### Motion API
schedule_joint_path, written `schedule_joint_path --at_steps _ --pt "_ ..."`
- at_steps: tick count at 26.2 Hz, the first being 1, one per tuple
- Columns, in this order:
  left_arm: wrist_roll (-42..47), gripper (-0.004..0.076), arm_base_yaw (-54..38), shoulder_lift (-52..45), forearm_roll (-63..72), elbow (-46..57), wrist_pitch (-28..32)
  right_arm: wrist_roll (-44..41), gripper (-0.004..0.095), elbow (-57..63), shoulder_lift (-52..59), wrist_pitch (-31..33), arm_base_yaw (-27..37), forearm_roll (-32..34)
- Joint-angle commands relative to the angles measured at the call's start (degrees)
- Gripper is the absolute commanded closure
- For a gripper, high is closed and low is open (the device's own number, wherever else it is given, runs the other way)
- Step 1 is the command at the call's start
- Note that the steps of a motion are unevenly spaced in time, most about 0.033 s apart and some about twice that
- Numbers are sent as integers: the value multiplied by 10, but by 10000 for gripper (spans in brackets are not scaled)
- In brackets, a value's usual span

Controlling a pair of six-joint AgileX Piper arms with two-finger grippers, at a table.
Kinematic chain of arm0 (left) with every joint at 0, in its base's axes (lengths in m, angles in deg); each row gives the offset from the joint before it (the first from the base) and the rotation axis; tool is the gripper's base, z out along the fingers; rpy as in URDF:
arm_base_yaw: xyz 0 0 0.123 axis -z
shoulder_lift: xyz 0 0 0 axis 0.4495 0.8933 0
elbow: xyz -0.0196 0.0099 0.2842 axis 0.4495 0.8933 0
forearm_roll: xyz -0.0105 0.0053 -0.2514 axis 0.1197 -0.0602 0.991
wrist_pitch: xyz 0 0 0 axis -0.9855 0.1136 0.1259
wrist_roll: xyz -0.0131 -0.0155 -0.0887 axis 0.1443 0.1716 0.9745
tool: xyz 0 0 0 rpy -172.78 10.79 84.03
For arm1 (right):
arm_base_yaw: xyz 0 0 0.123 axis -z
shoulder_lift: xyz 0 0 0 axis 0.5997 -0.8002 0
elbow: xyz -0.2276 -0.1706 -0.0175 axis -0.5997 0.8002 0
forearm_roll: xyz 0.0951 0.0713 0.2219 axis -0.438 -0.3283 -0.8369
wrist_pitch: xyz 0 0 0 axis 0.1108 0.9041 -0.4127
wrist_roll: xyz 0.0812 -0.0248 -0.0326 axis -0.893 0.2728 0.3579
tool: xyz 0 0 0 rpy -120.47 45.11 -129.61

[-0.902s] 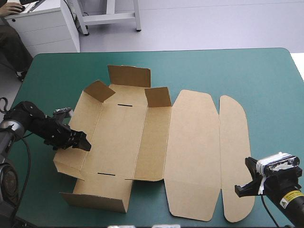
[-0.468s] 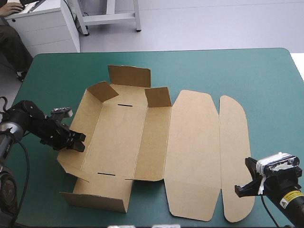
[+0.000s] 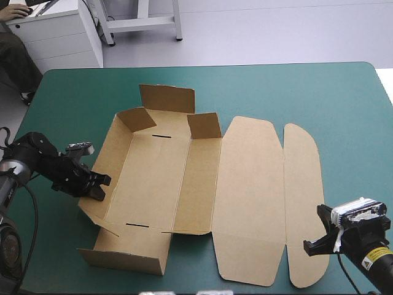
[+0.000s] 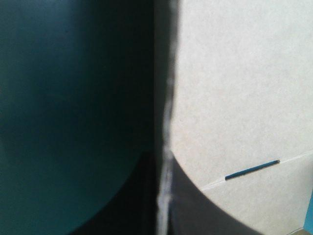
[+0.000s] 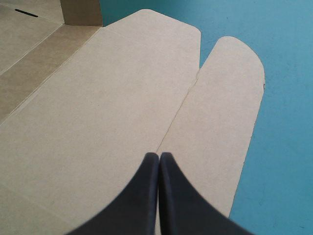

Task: Fold the box

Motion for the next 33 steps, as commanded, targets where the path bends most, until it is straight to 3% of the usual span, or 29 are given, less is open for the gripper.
schedule_joint_path --at_steps 1,15,19,27,33 --pt "18 734 27 -22 -8 -50 -49 6 928 -15 -4 -28 3 3" --pt "101 734 263 2 -431 -227 -45 6 928 -15 -4 -8 3 -4" --pt "101 734 306 28 -488 -260 -38 6 928 -15 -4 -6 3 -12" --pt "103 734 416 49 -665 -285 115 6 928 -15 -4 12 3 -25" --pt "175 734 493 47 -806 -239 199 6 928 -15 -4 12 3 -25"
